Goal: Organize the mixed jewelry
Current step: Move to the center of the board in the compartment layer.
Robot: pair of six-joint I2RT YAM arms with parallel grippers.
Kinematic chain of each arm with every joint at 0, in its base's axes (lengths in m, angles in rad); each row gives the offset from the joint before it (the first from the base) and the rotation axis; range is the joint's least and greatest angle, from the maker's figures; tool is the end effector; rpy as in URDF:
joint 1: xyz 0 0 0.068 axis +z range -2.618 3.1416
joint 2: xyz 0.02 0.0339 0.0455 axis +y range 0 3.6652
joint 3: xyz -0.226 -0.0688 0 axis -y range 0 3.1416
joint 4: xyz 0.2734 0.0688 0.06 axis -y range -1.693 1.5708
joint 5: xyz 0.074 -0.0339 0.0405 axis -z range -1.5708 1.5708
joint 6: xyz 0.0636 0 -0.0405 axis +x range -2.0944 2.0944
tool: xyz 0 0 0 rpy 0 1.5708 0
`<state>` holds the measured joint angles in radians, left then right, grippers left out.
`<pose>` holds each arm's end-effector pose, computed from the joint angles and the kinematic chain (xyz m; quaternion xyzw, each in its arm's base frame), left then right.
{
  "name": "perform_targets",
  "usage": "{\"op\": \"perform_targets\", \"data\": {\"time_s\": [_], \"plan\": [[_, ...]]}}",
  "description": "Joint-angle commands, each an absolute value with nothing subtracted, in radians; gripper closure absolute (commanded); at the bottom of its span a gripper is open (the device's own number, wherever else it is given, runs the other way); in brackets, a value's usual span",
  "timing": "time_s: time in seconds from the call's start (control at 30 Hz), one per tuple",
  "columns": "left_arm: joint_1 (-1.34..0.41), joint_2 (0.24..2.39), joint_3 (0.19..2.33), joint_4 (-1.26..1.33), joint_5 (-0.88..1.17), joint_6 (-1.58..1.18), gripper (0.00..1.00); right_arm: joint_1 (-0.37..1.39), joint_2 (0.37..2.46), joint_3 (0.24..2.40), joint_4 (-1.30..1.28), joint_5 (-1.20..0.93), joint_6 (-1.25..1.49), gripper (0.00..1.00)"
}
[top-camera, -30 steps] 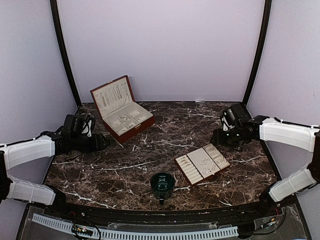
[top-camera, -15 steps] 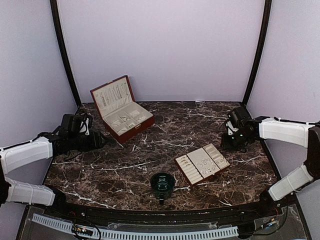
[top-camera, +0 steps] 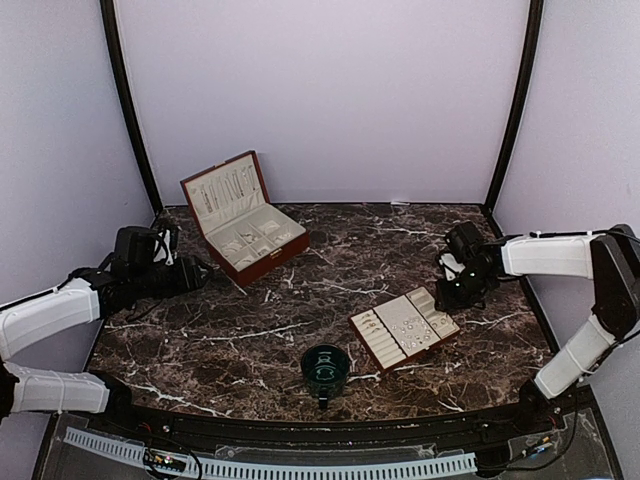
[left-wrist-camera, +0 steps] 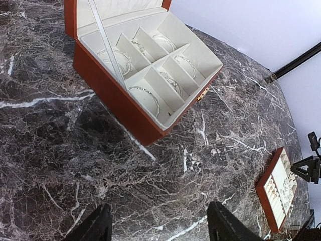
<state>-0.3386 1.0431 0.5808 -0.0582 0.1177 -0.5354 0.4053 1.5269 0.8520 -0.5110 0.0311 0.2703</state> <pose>0.2773 -0.1056 0.1723 -0.0555 0.8625 -0.2579 0.4319 0.2881 0.1215 0.0878 -0.0632 0.9794 0.0490 0.1855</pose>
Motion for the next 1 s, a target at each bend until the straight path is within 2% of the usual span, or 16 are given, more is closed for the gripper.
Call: {"op": "perform_targets", "data": {"time_s": [0.0,0.5,0.97], "plan": [[-0.333,1.027,0.582,-0.052,0.112,-0.531,0.33,0.403,1.554,0.888,-0.469,0.007,0.243,0.7],[-0.333,1.012,0.578,-0.044,0.12,-0.538,0.33,0.402,1.567,0.923,-0.451,0.008,0.243,0.74],[-0.333,1.001,0.572,-0.033,0.126,-0.551,0.33,0.403,1.637,0.917,-0.426,0.038,0.225,0.88]]}}
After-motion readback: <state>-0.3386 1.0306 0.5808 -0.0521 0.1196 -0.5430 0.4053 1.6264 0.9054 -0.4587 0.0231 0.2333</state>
